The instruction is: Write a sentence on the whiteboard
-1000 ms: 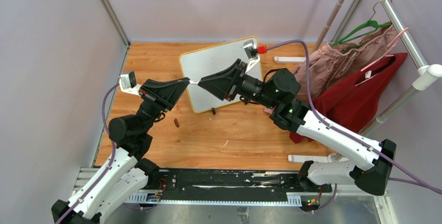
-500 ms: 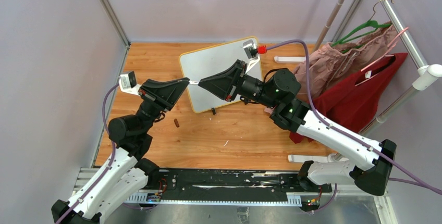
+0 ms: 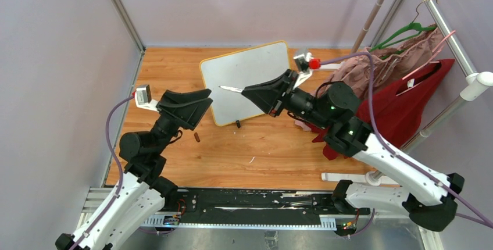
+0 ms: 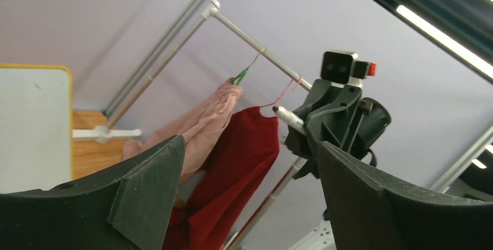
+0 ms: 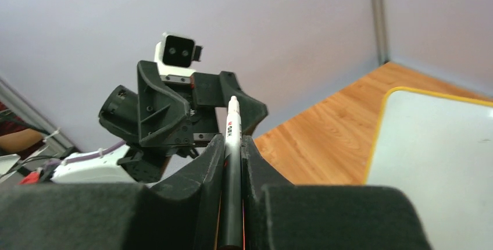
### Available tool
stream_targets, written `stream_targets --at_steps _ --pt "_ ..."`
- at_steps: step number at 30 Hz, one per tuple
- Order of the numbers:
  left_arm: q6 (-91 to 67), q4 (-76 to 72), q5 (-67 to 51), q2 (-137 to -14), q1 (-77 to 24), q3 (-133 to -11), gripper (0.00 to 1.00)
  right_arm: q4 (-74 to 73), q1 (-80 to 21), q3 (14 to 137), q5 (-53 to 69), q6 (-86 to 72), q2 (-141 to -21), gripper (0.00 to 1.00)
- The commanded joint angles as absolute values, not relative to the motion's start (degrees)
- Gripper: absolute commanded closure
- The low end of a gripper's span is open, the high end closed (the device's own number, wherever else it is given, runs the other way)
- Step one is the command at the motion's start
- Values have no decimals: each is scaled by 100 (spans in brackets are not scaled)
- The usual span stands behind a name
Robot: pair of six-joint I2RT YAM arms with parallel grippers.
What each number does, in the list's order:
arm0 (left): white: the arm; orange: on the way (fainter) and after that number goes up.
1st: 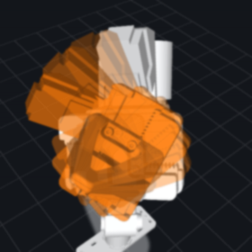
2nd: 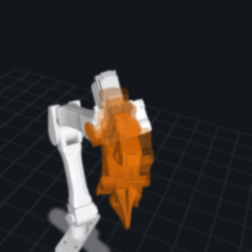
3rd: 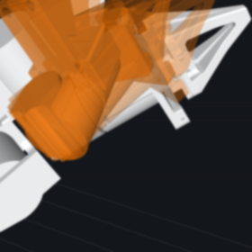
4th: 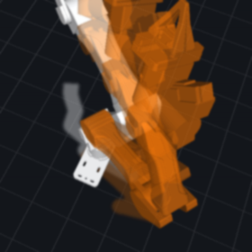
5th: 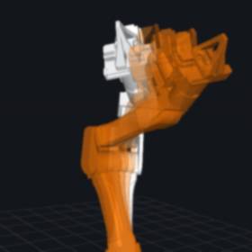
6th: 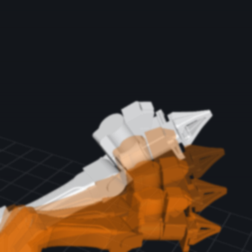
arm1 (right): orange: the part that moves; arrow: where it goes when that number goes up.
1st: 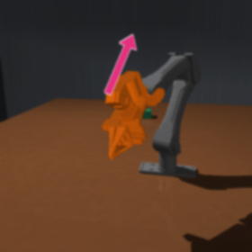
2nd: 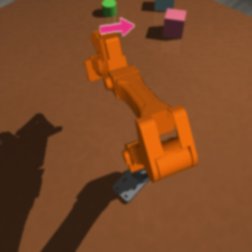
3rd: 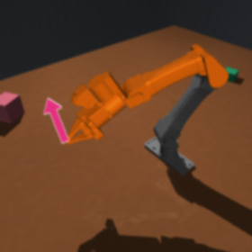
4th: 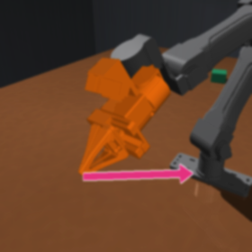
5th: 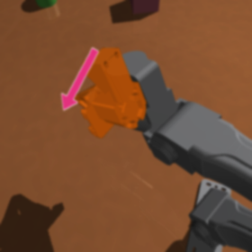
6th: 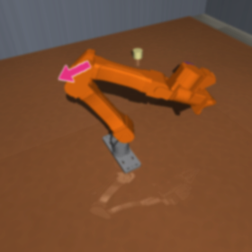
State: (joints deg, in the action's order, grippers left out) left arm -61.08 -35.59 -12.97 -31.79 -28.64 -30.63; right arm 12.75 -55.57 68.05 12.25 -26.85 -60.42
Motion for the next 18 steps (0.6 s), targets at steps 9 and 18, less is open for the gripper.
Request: stream_targets --at_steps 9,18 --pt "-3707 -425 -433 -2232 -2883 -3354 12 1086 -5627 5270 -1859 -461 -4711 100" --pt "-4416 -1341 -1046 -2637 -2883 -2983 13 1598 -5683 4812 -1847 -452 -4768 100"
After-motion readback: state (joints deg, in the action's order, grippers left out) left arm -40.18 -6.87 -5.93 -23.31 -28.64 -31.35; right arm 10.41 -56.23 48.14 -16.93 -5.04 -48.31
